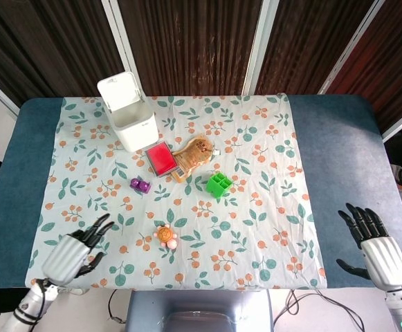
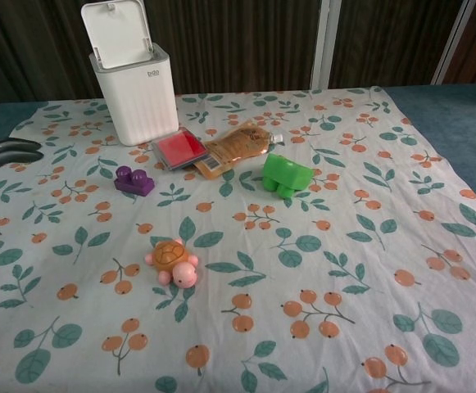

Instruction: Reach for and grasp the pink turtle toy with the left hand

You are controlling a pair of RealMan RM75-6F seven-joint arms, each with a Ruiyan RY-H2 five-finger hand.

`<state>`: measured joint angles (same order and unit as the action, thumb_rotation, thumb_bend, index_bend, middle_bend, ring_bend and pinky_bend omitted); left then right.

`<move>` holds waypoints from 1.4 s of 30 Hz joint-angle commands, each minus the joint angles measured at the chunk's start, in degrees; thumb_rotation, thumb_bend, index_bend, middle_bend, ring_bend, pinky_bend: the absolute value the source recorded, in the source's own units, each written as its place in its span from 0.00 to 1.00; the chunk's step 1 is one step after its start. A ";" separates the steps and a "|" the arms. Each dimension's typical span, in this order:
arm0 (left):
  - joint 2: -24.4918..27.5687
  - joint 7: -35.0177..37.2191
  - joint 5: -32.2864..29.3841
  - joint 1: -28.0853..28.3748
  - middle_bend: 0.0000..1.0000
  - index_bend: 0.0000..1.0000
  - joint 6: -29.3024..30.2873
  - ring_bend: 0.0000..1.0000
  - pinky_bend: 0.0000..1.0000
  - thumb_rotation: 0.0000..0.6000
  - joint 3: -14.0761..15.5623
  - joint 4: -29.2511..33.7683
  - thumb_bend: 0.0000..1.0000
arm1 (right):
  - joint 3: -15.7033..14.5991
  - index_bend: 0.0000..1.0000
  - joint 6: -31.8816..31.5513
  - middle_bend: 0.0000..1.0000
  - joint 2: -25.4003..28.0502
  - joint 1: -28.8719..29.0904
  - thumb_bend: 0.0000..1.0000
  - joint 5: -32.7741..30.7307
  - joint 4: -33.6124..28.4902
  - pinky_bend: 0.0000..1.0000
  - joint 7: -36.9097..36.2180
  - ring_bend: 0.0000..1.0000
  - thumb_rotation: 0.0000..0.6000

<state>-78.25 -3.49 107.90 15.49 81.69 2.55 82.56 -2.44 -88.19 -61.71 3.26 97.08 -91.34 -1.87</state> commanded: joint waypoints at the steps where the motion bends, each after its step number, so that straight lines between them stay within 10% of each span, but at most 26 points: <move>1: -3.89 -1.99 -0.82 5.28 0.01 0.05 -8.58 0.82 0.93 1.00 -0.34 -1.54 0.43 | -0.19 0.00 0.43 0.00 0.48 0.09 0.21 -0.07 -0.35 0.00 -0.75 0.00 1.00; 26: -23.45 -9.13 -2.96 14.56 0.27 0.27 -13.66 0.96 1.00 1.00 -1.74 -21.45 0.43 | 0.78 0.00 1.43 0.00 2.40 -0.20 0.21 -3.03 -1.53 0.00 -2.35 0.00 1.00; 37: -27.55 -5.27 -2.77 16.08 0.56 0.52 -9.49 0.98 1.00 1.00 -0.96 -29.76 0.43 | 1.00 0.00 1.60 0.00 2.60 -0.35 0.21 -3.47 -1.86 0.00 -1.98 0.00 1.00; 42: -30.75 -2.63 -2.77 15.91 0.82 0.79 -5.29 1.00 1.00 1.00 -1.15 -35.00 0.43 | 1.08 0.00 1.38 0.00 2.64 -0.49 0.21 -3.46 -1.84 0.00 -2.00 0.00 1.00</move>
<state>-107.72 -7.28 105.09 31.43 74.91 1.47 49.13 -1.36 -86.80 -59.08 2.77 93.62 -93.19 -3.87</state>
